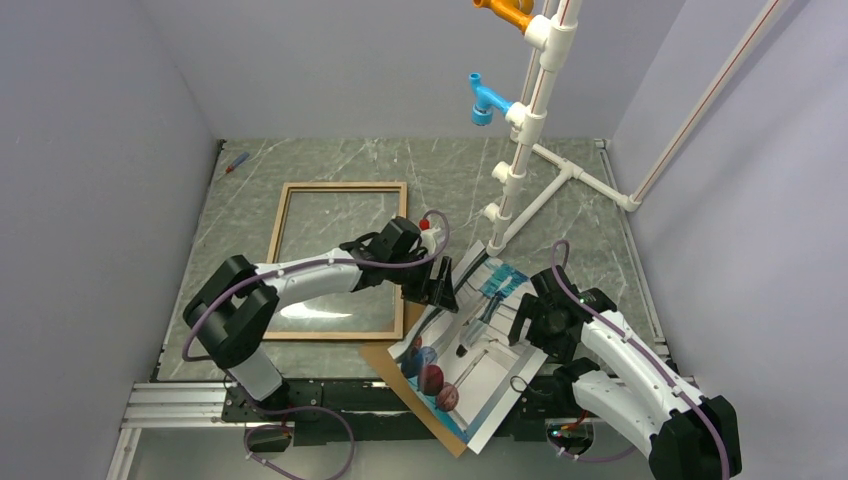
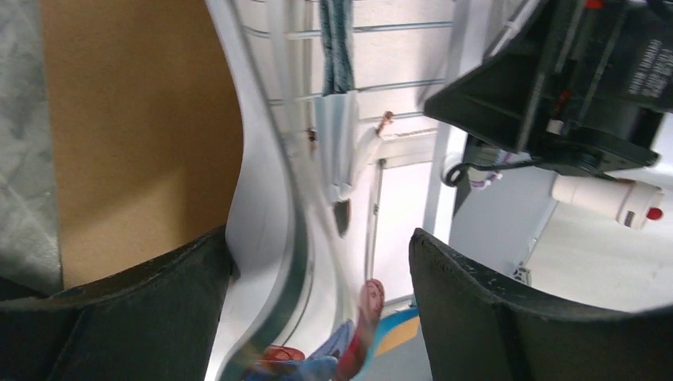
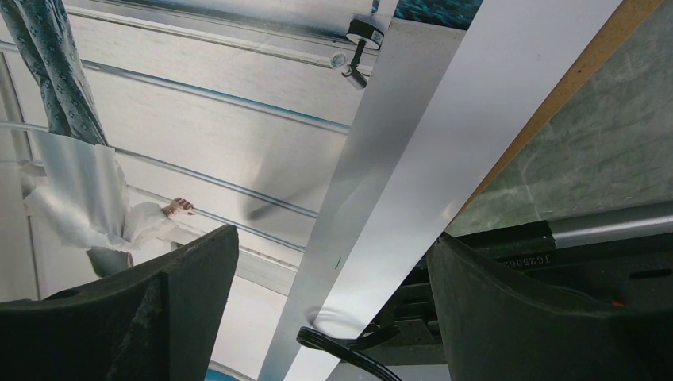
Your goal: Put the photo into the frame
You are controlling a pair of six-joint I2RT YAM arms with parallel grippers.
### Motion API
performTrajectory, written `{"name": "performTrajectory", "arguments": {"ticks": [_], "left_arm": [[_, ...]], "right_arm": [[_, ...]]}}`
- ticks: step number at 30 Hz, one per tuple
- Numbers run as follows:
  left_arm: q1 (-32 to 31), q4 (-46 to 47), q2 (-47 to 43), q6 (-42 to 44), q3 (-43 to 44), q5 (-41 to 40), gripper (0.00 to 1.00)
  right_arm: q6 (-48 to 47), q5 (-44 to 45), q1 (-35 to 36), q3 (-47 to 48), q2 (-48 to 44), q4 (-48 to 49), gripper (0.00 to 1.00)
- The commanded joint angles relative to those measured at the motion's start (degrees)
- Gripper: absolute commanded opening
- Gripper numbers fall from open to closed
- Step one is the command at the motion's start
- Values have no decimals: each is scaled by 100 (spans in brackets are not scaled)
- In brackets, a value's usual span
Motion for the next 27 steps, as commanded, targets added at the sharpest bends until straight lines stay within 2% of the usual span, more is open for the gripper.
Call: {"name": "performTrajectory", "arguments": {"ticks": [1, 9, 14, 18, 21, 23, 27], "left_arm": [[-53, 366, -605, -217, -33, 635, 83], [-65, 449, -874, -386, 62, 937, 83], [-66, -833, -620, 28, 446, 142, 82], [-64, -1194, -408, 131, 520, -160, 77], [-61, -1149, -327, 88, 442, -133, 69], [-66, -1162, -260, 78, 399, -140, 59], [-62, -1305, -237, 71, 339, -343, 25]], "right_arm": [[-29, -271, -14, 255, -104, 728, 88], [-44, -285, -18, 256, -65, 759, 88], [-64, -289, -16, 277, -66, 736, 88], [-72, -286, -13, 291, -100, 742, 88], [-73, -306, -13, 314, -90, 734, 88], [-80, -306, -17, 334, -95, 718, 88], [-103, -307, -14, 410, -118, 674, 88]]}}
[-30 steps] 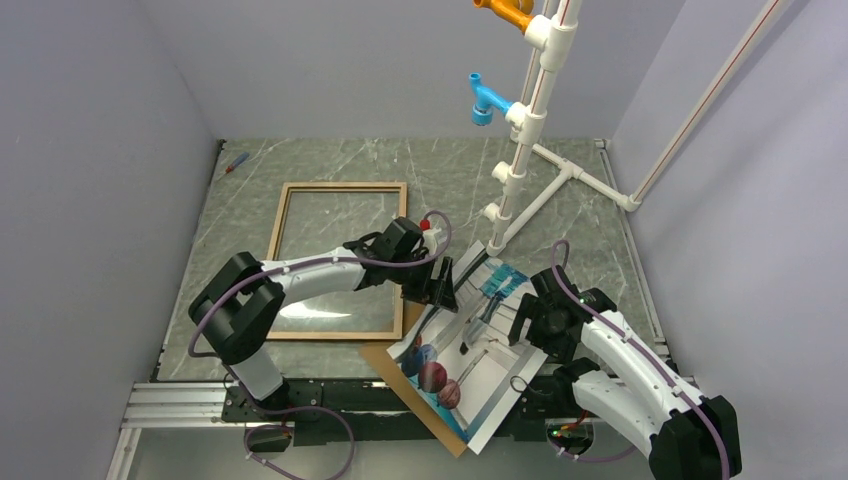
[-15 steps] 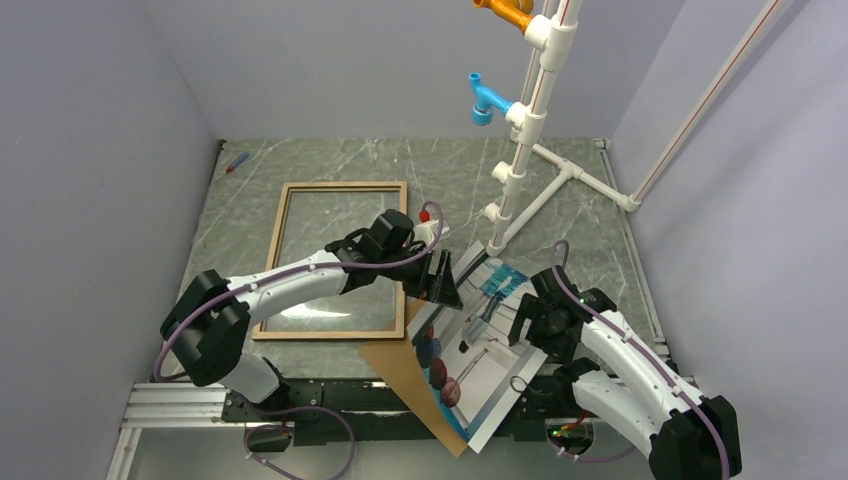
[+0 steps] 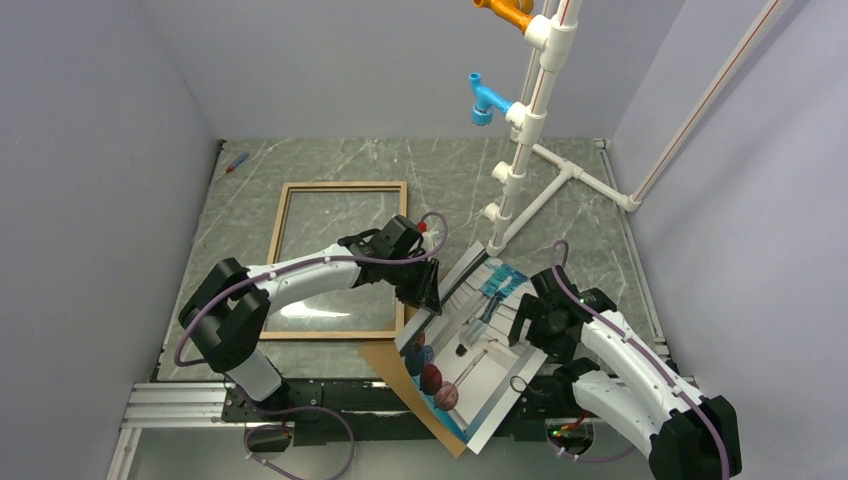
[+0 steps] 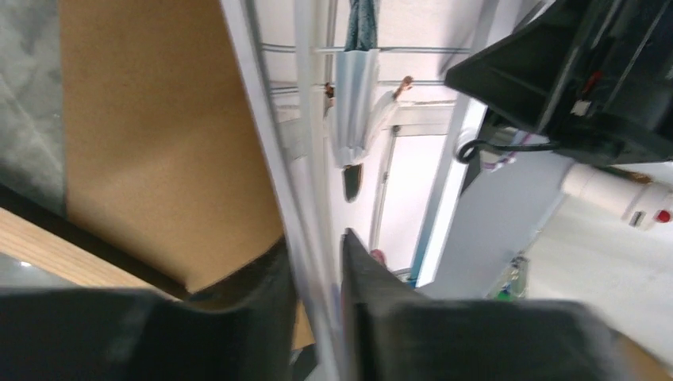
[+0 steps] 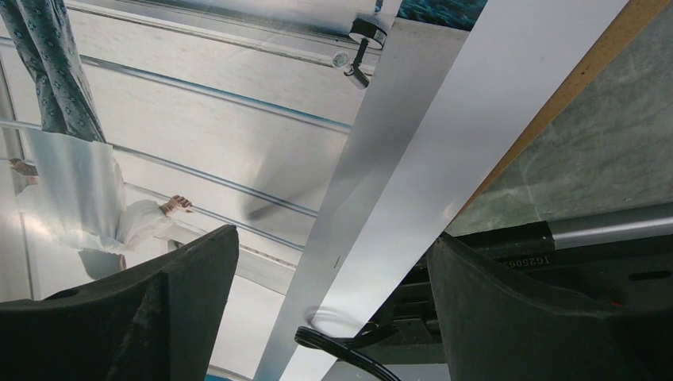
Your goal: Put the photo into the frame
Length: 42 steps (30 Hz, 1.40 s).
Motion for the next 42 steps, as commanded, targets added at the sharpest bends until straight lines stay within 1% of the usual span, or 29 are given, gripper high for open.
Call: {"name": "performTrajectory", "arguments": {"ticks": [1, 3, 4, 9, 13, 19, 24, 27, 30, 33, 35, 38, 41, 42], "left_arm": [[-21, -176, -7, 80, 4, -270, 18], [-20, -294, -45, 74, -12, -419, 5], [-20, -343, -85, 73, -16, -495, 1], [23, -663, -493, -15, -102, -919, 0], [244, -874, -792, -166, -363, -1029, 0], [992, -888, -1480, -226, -1033, -787, 0], [1668, -1373, -2245, 88, -1123, -706, 0], [2163, -1923, -2719, 366, -898, -745, 0], [2751, -2537, -3096, 690, -508, -936, 0], [3391, -3182, -3257, 1063, 7, -1191, 0], [3776, -3617, -3274, 1290, 417, -1568, 0], [4075, -4182, -3255, 1556, 1088, -2215, 0], [4204, -4598, -3216, 1708, 1938, -2805, 0], [4207, -4774, -3183, 1757, 2200, -2891, 0]], "right_arm": [[-47, -284, -12, 434, -124, 666, 88], [-73, -316, -19, 464, -145, 652, 88], [-83, -328, -17, 491, -153, 644, 89], [-151, -407, -8, 622, -217, 589, 89], [-174, -437, -5, 744, -298, 539, 90], [-214, -546, -13, 903, -430, 455, 93], [-223, -537, -8, 952, -596, 400, 96], [-205, -537, -11, 989, -670, 376, 99], [-205, -594, -17, 1053, -746, 371, 100], [-214, -715, -7, 1139, -805, 408, 100], [-204, -796, -5, 1264, -812, 371, 100], [-214, -822, -5, 1563, -799, 223, 100], [-236, -769, -8, 1909, -799, 46, 100], [-240, -762, -14, 2027, -794, 8, 100]]}}
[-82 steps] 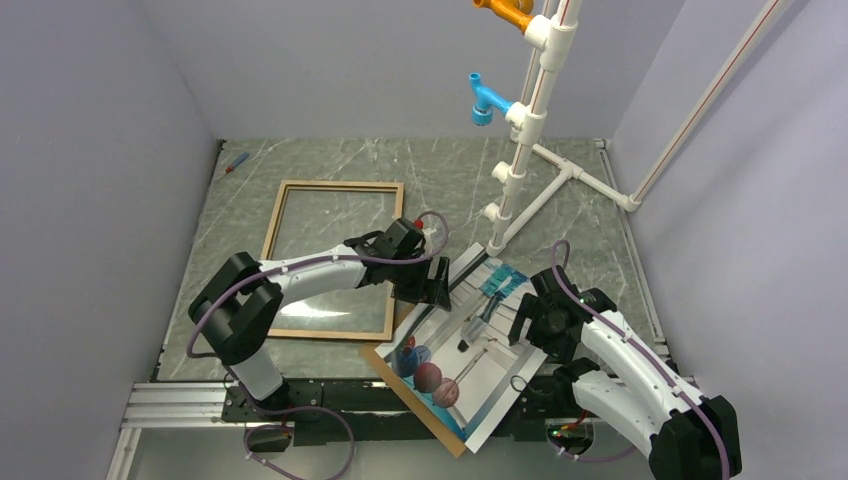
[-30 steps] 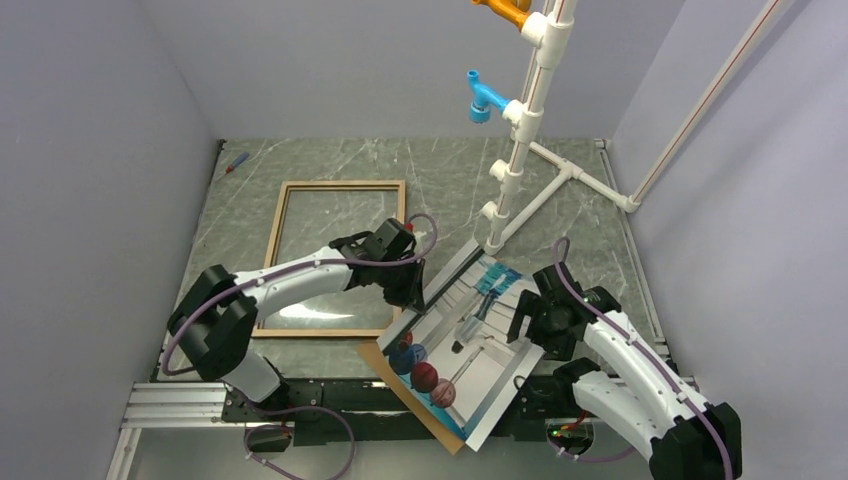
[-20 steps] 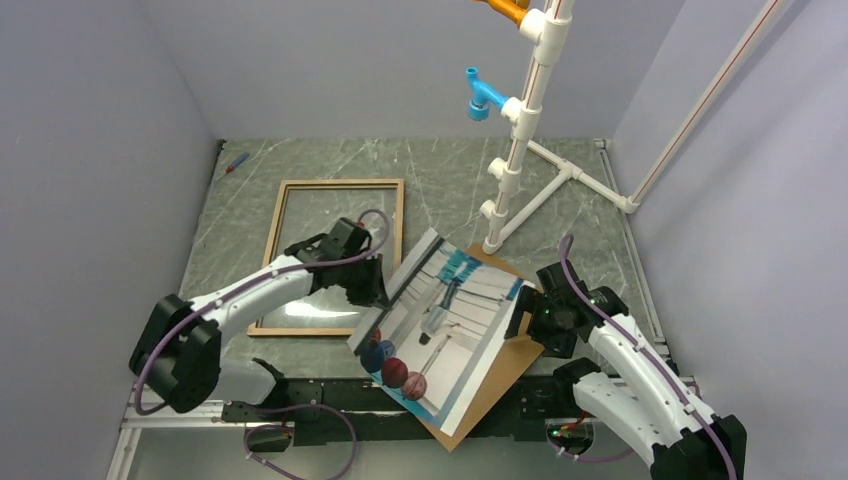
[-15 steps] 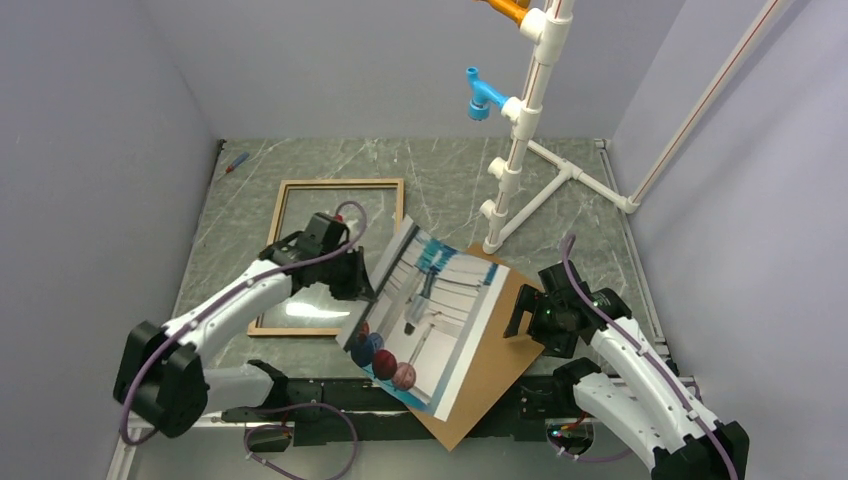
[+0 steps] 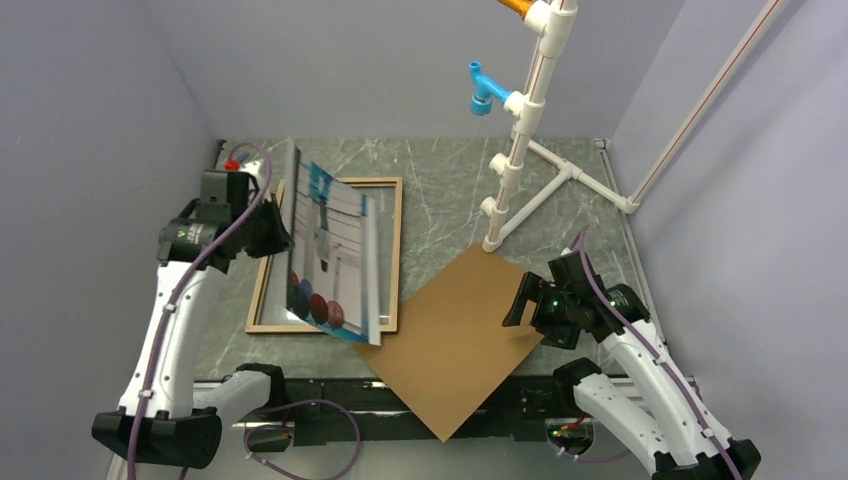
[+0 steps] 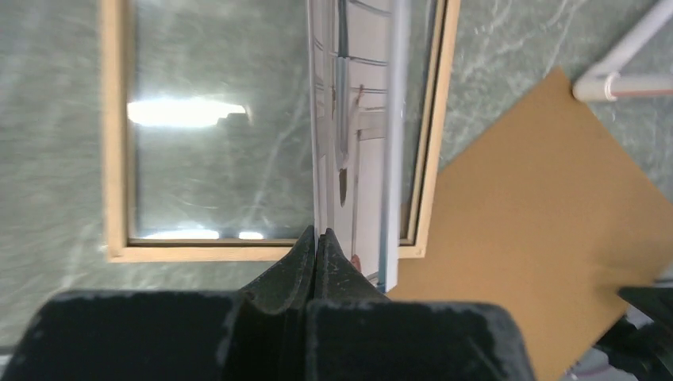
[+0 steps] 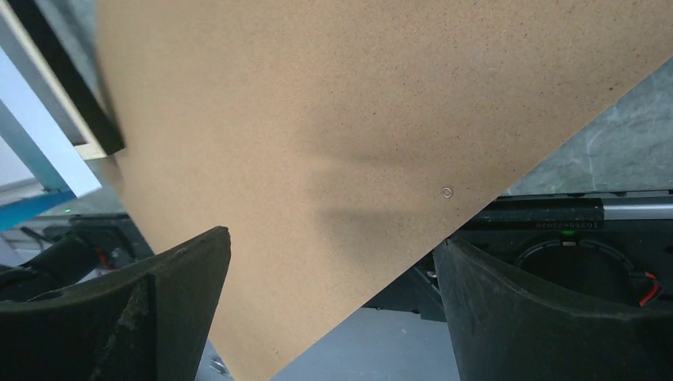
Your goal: Put the photo into the frame
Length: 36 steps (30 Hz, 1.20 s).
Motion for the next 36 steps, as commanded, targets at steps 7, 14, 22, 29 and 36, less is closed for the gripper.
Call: {"name": "performTrajectory", "arguments": {"ticks": [7, 14, 22, 29, 36], "left_arm": [[94, -1468, 341, 730, 2532, -1753, 0], [10, -1278, 477, 849, 2173, -1412, 0], [-641, -809, 538, 624, 1219, -1500, 0], [-1412, -667, 1032, 240, 945, -1939, 0], [-2131, -164, 1557, -246, 675, -1763, 0]], "right_arm": [[-139, 24, 2, 1302, 3, 552, 100], [-170, 110, 8, 1204, -124, 351, 100], [191, -11, 5, -153, -746, 574, 100], [829, 138, 5, -633, -1022, 278, 100], [1138, 313, 10, -752, -1074, 266, 100]]}}
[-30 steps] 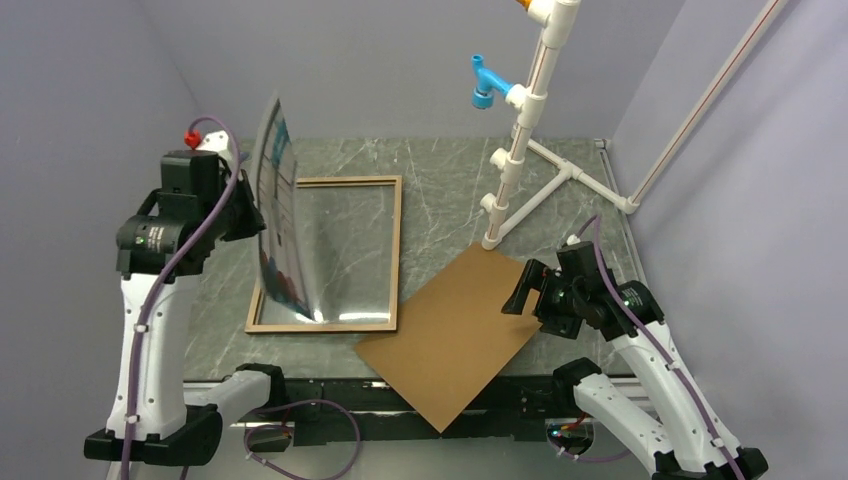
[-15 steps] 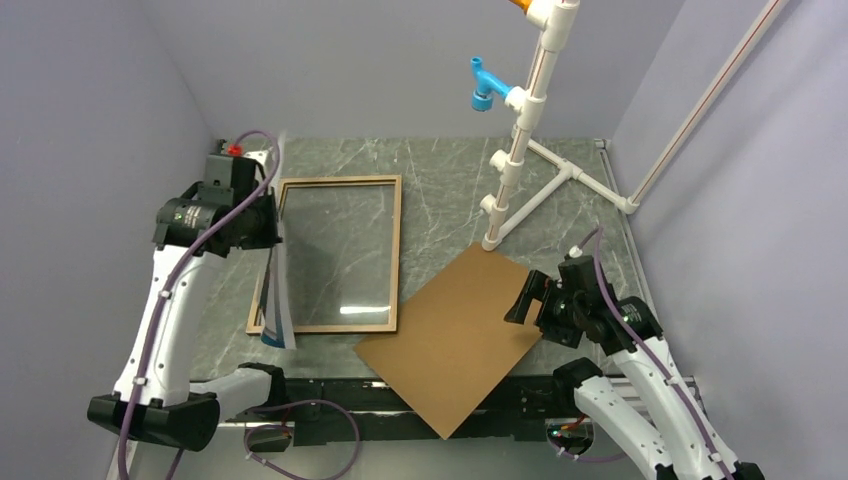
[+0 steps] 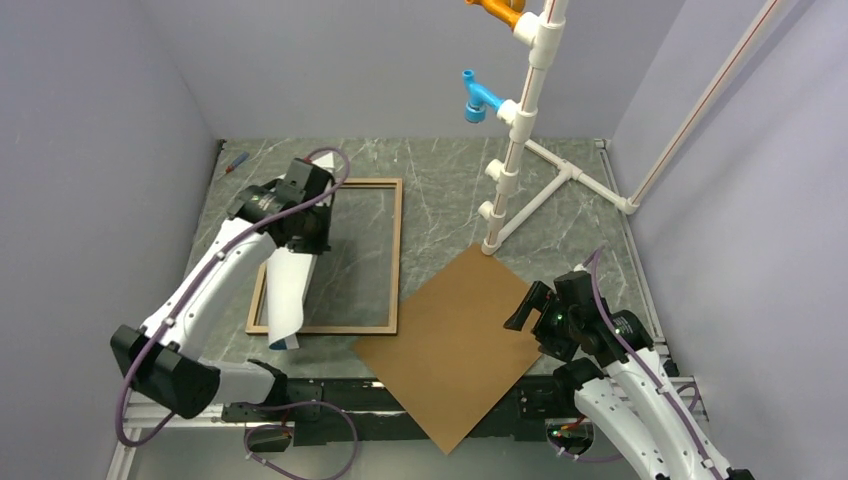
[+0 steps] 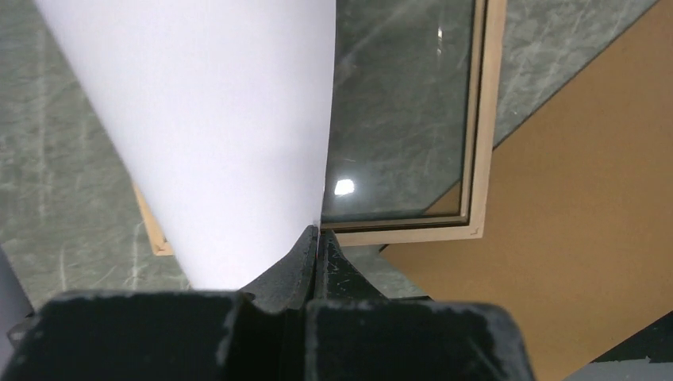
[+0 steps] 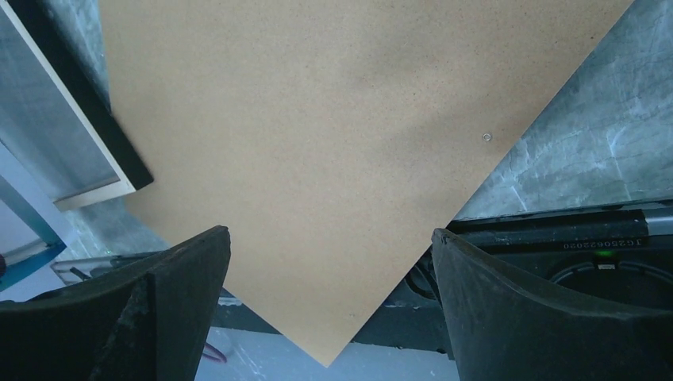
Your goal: Put the photo into the frame
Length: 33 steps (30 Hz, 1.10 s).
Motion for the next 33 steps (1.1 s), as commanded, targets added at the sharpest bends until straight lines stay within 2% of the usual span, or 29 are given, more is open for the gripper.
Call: {"name": "performTrajectory", "arguments": {"ticks": [1, 7, 12, 14, 15, 19, 21, 24, 29, 33], "left_arm": [[-445, 471, 311, -439, -81, 40, 0], [-1082, 790, 1093, -826, 114, 217, 0], [-1595, 831, 1839, -1071, 514, 352, 1], [-1730, 891, 2014, -1116, 571, 442, 13], [-1771, 933, 2059, -1114, 569, 497, 21], [-1811, 1167, 1916, -1096, 365, 778, 71], [-1799, 1310, 1694, -1058, 208, 887, 89], [-1761, 1576, 1275, -1047, -91, 1142, 96], [-1423, 2219, 479, -1157, -857, 1961, 96], [-888, 2902, -184, -1314, -1724, 2788, 96]], "right_arm": [[277, 106, 9, 13, -51, 63, 100], [-154, -365, 14, 290, 571, 513, 100], [-418, -730, 15, 306, 736, 903, 100], [-474, -887, 20, 272, 759, 1055, 100], [-494, -965, 28, 237, 762, 1133, 100], [-523, -1219, 23, 99, 841, 1406, 100], [-520, -1374, 31, 18, 917, 1539, 100], [-501, -1488, 68, -48, 1018, 1773, 100], [-338, -1538, 324, -98, 1331, 2230, 99], [-134, -1318, 860, -70, 1713, 2650, 99]]}}
